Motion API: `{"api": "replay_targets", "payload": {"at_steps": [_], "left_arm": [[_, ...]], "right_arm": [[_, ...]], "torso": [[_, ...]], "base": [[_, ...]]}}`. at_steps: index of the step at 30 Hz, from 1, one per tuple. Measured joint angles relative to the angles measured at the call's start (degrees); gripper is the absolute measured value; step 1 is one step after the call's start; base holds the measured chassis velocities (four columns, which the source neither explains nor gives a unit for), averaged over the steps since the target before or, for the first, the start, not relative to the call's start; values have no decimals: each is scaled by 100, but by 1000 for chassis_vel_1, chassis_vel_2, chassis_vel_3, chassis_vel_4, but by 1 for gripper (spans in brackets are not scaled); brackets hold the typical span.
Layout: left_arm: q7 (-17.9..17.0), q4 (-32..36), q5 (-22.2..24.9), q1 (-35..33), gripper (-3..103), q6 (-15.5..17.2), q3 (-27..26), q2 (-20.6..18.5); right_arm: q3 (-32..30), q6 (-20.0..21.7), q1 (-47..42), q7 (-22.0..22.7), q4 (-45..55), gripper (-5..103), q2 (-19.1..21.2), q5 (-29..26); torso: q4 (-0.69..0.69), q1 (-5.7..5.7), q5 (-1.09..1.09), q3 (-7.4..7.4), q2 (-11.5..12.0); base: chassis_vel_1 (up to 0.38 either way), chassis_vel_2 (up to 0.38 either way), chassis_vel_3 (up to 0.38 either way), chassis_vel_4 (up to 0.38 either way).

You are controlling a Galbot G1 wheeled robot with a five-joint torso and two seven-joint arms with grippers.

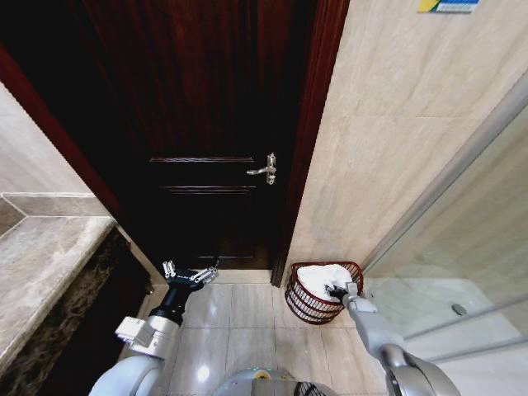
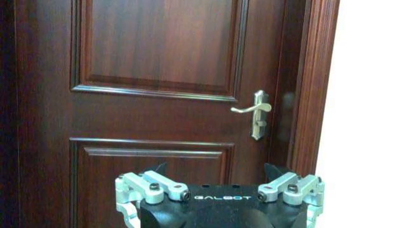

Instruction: Discard the used towel into the hamper.

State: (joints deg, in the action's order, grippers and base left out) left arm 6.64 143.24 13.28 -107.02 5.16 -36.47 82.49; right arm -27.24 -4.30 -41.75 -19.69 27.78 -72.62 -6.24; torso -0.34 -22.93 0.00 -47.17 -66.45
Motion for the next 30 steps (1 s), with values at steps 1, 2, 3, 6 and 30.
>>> {"api": "replay_targets", "payload": {"at_steps": [1,2,3,6,30], "left_arm": [[0,0,0,0,99,0,0,0],[0,0,0,0,99,0,0,0],[0,0,0,0,99,0,0,0],[0,0,0,0,99,0,0,0],[0,0,0,0,99,0,0,0]], "right_arm": [[0,0,0,0,0,47,0,0],[11,-97,-104,20,129,52,0,-3],[26,-150,-278,66,369,58,0,-14],[23,-204,-508,91,692,64,0,-18],[-1280,-1272,-3481,1108,5300,100,-232,1]], "torso": [[0,0,0,0,0],[1,0,1,0,0],[1,0,1,0,0],[1,0,-1,0,0],[0,0,2,1,0]], "base": [[0,0,0,0],[0,0,0,0],[0,0,0,0],[0,0,0,0],[0,0,0,0]]}}
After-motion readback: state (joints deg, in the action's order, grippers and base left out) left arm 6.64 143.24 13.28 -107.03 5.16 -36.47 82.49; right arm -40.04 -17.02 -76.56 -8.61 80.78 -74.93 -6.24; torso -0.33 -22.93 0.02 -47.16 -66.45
